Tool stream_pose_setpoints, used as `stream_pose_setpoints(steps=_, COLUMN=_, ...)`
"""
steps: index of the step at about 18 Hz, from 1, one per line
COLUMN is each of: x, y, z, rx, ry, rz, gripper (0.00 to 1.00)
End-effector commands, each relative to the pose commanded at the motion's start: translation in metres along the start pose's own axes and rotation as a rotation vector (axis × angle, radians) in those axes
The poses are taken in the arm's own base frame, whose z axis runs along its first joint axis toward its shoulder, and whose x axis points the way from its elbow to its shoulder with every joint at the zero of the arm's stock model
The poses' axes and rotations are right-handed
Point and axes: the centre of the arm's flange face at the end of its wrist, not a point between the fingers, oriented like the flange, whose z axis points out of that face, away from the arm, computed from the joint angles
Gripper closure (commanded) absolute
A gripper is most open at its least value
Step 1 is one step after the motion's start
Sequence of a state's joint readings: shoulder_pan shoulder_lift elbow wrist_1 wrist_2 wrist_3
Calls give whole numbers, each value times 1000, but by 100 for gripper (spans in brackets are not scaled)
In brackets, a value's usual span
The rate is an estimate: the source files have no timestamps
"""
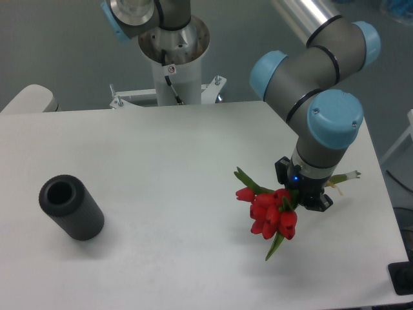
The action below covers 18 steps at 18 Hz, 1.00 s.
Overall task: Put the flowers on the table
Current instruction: 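Carry the red tulip bunch in the gripper down toward the table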
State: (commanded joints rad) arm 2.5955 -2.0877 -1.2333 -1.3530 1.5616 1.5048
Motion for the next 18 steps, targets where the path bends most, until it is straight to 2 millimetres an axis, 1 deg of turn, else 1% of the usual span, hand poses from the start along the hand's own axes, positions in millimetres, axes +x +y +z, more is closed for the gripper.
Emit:
stream_pose_setpoints(steps=3, x=0, y=0, z=-3, rx=-1, ry=-5, rz=0, gripper=100)
stream_pose_setpoints(steps=7, x=0, y=-1, z=-2, rx=-3, ry=-2, rz=-3, gripper=100)
stream_pose_setpoints(steps=8, x=2, y=-4, z=-1, rx=-6, ry=1, rz=-2, gripper=100)
stream_pose_setpoints(steps=10, x=8, y=-12, z=5, rx=-7, ry=16, rz=0, gripper=100)
stream_pose_setpoints(steps=12, x=22, y=-31, z=16, rx=-10, ry=39, rz=15, gripper=100)
stream_pose_setpoints(steps=13, x=26, y=-36, z=22, rx=-11, ry=49, rz=18, gripper=100)
stream_pose_setpoints(steps=16, x=35, y=-51, z=26, rx=-8, ry=63, rz=30, gripper=100)
stream_pose_setpoints(steps=18, x=46, y=-59, z=33, rx=-8, ry=82, rz=27, gripper=100)
